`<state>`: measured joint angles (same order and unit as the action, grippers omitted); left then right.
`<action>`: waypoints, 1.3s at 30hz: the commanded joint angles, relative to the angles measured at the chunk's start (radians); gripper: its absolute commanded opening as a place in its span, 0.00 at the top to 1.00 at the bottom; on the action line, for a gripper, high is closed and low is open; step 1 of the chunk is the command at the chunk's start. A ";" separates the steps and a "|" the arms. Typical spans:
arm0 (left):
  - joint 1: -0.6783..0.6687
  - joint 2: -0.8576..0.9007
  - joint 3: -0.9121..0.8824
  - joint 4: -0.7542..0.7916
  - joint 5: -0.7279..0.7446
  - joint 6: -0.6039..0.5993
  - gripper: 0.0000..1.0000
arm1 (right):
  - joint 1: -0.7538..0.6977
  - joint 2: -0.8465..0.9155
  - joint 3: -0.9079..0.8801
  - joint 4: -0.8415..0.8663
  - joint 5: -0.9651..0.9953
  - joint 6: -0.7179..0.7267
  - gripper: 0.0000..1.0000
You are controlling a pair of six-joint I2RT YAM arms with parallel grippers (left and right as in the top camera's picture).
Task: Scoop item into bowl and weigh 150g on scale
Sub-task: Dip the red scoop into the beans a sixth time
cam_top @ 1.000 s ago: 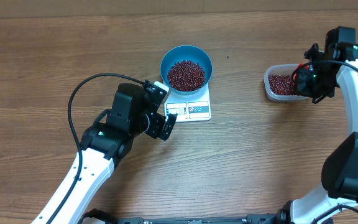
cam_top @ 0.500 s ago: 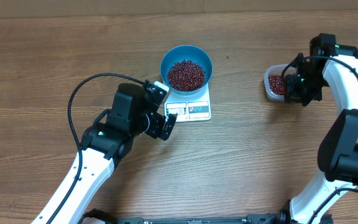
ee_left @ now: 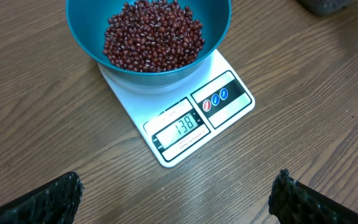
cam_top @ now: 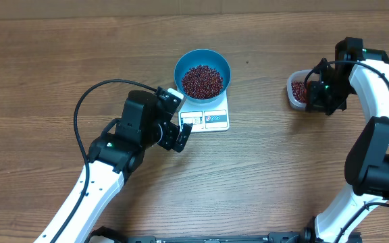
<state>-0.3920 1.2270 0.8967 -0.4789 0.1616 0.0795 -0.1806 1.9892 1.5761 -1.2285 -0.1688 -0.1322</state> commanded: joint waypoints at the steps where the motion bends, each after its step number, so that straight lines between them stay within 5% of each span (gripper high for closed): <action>1: 0.006 0.002 0.015 0.004 0.012 0.007 0.00 | 0.018 0.021 0.003 0.000 -0.100 -0.015 0.96; 27: 0.006 0.002 0.015 0.004 0.012 0.007 0.00 | -0.084 0.021 0.035 -0.063 -0.291 -0.016 0.96; 39: 0.006 0.002 0.015 0.004 0.012 0.007 0.00 | -0.200 0.021 0.035 -0.102 -0.493 -0.157 0.96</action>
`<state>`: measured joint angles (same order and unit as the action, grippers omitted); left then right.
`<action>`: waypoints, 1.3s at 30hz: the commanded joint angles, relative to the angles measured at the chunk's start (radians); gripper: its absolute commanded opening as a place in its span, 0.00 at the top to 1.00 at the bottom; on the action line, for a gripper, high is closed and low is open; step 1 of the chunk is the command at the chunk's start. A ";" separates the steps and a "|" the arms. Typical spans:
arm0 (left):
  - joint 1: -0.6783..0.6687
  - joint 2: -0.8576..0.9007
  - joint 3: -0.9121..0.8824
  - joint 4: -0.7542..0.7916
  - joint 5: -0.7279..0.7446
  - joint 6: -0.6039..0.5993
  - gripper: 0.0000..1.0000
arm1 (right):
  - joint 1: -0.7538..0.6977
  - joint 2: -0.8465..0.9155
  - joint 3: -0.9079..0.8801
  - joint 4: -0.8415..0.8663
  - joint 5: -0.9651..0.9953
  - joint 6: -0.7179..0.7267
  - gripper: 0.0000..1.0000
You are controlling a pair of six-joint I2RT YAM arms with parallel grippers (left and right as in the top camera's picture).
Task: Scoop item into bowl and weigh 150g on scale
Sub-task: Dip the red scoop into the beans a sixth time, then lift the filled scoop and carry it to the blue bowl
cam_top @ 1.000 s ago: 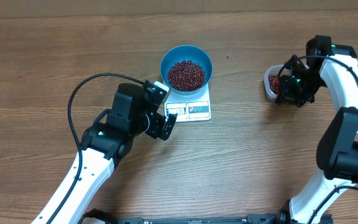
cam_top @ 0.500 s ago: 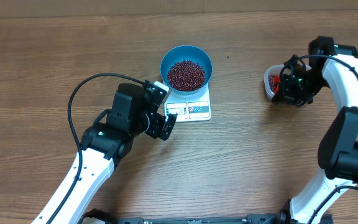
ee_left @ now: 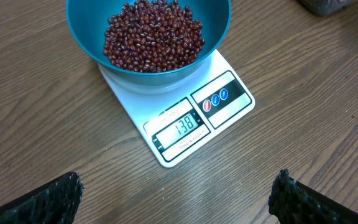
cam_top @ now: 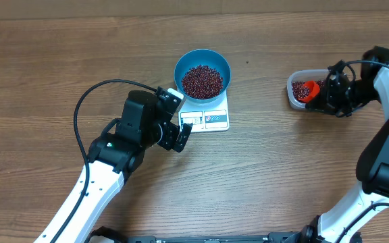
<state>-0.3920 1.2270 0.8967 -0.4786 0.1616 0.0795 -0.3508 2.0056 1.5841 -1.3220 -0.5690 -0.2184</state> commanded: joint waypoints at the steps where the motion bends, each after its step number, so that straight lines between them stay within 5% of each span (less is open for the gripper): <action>1: 0.006 0.002 0.015 0.003 0.012 0.007 0.00 | -0.045 0.005 0.027 -0.020 -0.121 -0.096 0.96; 18: 0.006 0.002 0.015 0.003 0.012 0.007 0.00 | -0.143 0.002 0.034 -0.113 -0.344 -0.279 0.96; 39: 0.006 0.002 0.015 0.003 0.012 0.007 0.01 | 0.056 -0.059 0.050 -0.158 -0.533 -0.327 0.96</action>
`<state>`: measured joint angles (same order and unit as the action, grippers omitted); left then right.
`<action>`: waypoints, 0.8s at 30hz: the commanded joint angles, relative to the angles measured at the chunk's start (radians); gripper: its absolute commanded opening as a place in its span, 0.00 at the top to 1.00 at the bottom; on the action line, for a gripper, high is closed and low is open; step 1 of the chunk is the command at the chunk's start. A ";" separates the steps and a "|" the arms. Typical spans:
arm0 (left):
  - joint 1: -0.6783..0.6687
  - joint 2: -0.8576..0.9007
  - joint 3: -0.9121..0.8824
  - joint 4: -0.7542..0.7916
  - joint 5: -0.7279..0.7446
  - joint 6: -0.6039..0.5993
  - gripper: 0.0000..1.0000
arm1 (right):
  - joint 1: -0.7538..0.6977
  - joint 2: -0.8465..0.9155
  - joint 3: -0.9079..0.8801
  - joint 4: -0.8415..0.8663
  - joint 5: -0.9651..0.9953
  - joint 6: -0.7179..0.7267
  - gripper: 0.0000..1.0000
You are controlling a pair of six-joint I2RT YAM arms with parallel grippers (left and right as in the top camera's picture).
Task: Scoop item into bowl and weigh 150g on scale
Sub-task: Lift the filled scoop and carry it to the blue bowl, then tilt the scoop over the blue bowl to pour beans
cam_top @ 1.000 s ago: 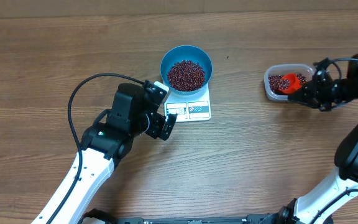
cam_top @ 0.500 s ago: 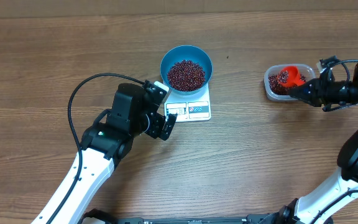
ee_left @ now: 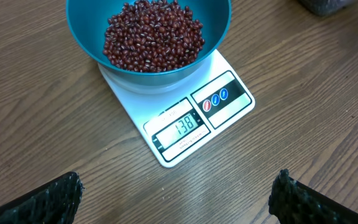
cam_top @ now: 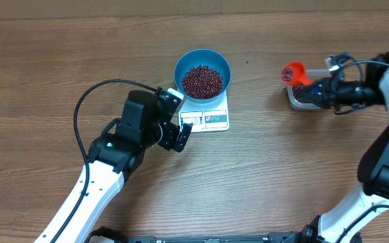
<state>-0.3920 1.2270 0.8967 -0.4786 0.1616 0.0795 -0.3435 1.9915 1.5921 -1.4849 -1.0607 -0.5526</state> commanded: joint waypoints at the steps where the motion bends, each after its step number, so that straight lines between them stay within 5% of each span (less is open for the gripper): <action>1: 0.006 0.002 0.015 0.003 0.012 0.007 0.00 | 0.070 -0.045 0.050 0.010 -0.042 0.016 0.96; 24: 0.006 0.002 0.015 0.003 0.012 0.007 0.00 | 0.494 -0.045 0.207 0.351 0.199 0.528 0.96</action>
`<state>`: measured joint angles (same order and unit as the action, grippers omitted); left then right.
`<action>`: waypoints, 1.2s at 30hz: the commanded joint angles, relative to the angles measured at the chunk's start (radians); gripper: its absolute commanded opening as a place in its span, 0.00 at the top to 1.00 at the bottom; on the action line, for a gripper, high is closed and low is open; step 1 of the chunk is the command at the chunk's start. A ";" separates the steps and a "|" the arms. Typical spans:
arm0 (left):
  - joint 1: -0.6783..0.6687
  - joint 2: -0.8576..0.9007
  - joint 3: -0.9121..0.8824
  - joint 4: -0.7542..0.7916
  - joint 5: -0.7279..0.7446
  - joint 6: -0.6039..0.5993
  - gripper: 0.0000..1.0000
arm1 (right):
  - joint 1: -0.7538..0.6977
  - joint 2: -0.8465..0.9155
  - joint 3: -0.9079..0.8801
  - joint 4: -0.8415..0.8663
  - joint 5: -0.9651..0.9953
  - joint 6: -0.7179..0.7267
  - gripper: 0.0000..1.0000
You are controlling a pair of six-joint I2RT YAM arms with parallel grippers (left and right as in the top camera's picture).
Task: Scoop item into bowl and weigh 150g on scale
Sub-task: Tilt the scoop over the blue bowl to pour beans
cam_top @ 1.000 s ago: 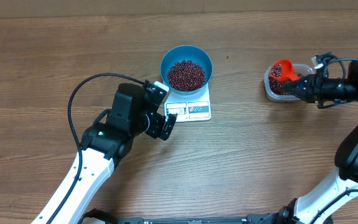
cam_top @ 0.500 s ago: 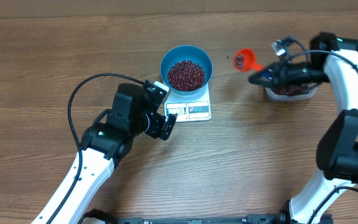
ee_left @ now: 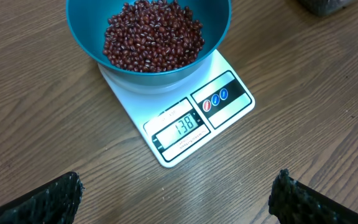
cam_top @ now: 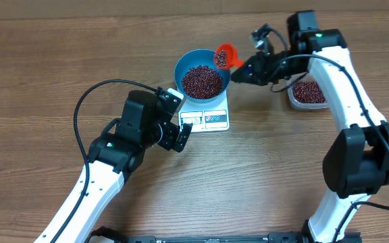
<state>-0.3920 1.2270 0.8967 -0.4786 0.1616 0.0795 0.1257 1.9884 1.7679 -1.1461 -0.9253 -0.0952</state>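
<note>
A blue bowl (cam_top: 180, 65) heaped with red beans (cam_top: 202, 80) stands on a white scale (cam_top: 215, 120). In the left wrist view the bowl (ee_left: 82, 31) fills the top and the scale display (ee_left: 185, 126) reads 138. An orange scoop (cam_top: 223, 55) holding a few beans hovers at the bowl's right rim. My right gripper (cam_top: 248, 67) is shut on its handle. My left gripper (cam_top: 182, 130) rests just in front of the scale, open (ee_left: 176, 202) over bare wood.
A clear plastic container (cam_top: 296, 101) of red beans sits to the right of the scale, partly under my right arm. My left arm's black cable (cam_top: 80, 111) loops over the table to the left.
My right gripper has moved left with the orange scoop, from the container's left edge to the bowl's right rim. The left arm has not moved and the scale still reads 138.
My right gripper was first down at the bean container. Then the orange scoop lay in the beans there. Then the scoop was raised at the container's left edge, and now it is at the bowl. The reading stayed at 138 throughout.
</note>
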 commanded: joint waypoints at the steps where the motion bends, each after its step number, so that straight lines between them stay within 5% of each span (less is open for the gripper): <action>1: 0.006 0.002 0.015 0.003 0.012 0.007 0.01 | 0.034 -0.042 0.032 0.016 0.081 0.074 0.96; 36: 0.006 0.002 0.015 0.003 0.012 0.007 0.01 | 0.285 -0.042 0.106 0.016 0.763 0.174 0.96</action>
<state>-0.3920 1.2270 0.8967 -0.4786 0.1616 0.0795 0.3920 1.9884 1.8366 -1.1370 -0.2359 0.0750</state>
